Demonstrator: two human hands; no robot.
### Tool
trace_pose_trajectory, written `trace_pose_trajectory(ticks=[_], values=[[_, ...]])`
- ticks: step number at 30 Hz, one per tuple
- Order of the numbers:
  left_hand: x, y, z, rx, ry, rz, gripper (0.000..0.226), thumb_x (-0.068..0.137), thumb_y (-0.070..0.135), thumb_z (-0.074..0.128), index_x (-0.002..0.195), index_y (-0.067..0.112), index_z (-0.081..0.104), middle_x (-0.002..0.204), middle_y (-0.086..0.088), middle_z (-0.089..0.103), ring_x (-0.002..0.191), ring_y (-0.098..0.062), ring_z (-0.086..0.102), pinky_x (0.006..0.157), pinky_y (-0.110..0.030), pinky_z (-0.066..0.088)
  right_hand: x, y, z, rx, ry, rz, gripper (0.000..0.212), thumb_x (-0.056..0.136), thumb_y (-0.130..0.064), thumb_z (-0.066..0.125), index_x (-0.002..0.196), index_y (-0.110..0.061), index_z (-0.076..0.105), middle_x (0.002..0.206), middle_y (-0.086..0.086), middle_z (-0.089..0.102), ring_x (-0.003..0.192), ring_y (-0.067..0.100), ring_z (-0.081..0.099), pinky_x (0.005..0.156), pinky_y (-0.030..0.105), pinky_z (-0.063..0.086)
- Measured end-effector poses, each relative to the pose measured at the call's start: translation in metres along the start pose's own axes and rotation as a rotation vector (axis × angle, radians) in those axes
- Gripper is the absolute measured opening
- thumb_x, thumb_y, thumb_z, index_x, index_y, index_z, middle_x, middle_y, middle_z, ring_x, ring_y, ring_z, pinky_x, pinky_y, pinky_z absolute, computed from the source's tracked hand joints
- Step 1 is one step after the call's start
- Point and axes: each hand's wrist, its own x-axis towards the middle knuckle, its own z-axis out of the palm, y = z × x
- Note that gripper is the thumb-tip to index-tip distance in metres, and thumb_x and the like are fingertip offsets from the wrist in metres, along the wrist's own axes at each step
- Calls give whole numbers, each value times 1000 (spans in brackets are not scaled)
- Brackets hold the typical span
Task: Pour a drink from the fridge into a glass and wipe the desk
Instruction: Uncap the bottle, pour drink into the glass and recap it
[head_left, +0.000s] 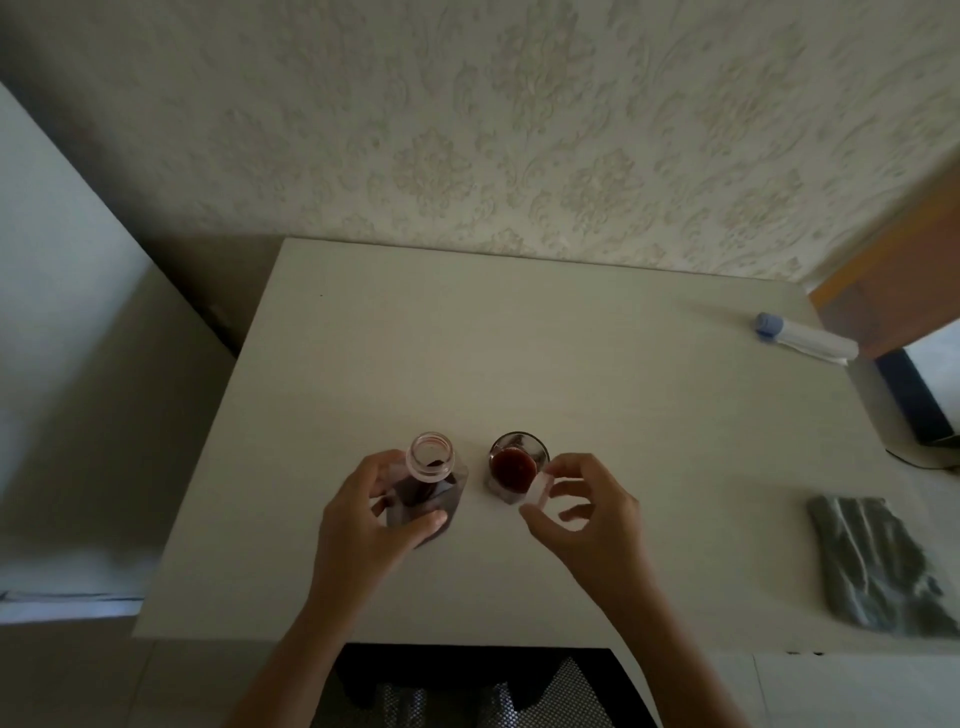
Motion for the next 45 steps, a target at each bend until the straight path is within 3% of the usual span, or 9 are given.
trace_pose_trajectory(ticks=[10,15,21,24,28,33,37,41,45], values=[[-35,51,-24,-2,15,121,69,52,15,90,99,46,52,100,25,60,95,12,56,72,-4,47,-30,-75,-23,420,29,-138,38,66,-5,79,96,-18,59,102,2,66,92,21,67,76,26,55],[-58,67,-34,-20,-5,146,65,51,16,89,104,38,59,95,27,65,96,9,58,73,-3,46,-45,-94,-29,574,42,-174,35,66,-4,79,95,-15,62,101,7,69,94,23,67,82,30,52],[-73,80,-40,21,-25,188,65,51,25,89,107,36,59,99,22,66,99,7,58,72,-5,47,-54,-113,-26,428,-47,-249,34,71,-19,77,102,-29,66,108,-1,66,106,24,60,91,47,48],[-75,87,-44,14,-24,184,64,50,31,89,103,45,54,98,25,64,98,10,56,72,-4,47,-56,-120,-27,327,-135,-249,41,71,-30,77,110,-35,64,112,-8,61,108,19,57,91,37,48],[-76,90,-51,34,-18,189,63,45,51,79,102,53,53,93,27,65,93,8,59,73,-9,50,-54,-128,-39,141,-222,-298,46,72,-24,76,116,-34,62,105,-18,53,105,11,53,85,14,42],[-77,89,-56,67,-82,209,68,46,54,79,107,51,52,93,25,67,91,5,62,78,-21,54,-43,-140,-56,-254,-330,-469,49,76,-25,74,121,-38,59,112,-23,47,110,5,44,87,12,40],[-79,88,-61,46,-129,218,68,46,54,80,109,49,54,94,23,69,91,3,63,79,-26,56,-40,-151,-62,-355,-415,-552,51,75,-20,75,120,-38,60,112,-21,50,108,3,45,84,20,44],[-82,86,-70,26,-168,218,67,46,53,81,109,45,58,93,25,68,92,3,64,78,-23,56,-42,-156,-62,-294,-464,-546,50,74,-15,76,118,-35,62,111,-18,53,107,7,49,81,30,49],[-86,86,-79,40,-191,221,67,47,51,82,110,44,58,96,25,68,94,2,63,79,-23,56,-45,-159,-61,-304,-508,-528,48,76,-19,75,119,-34,62,112,-17,54,105,6,49,85,31,48]])
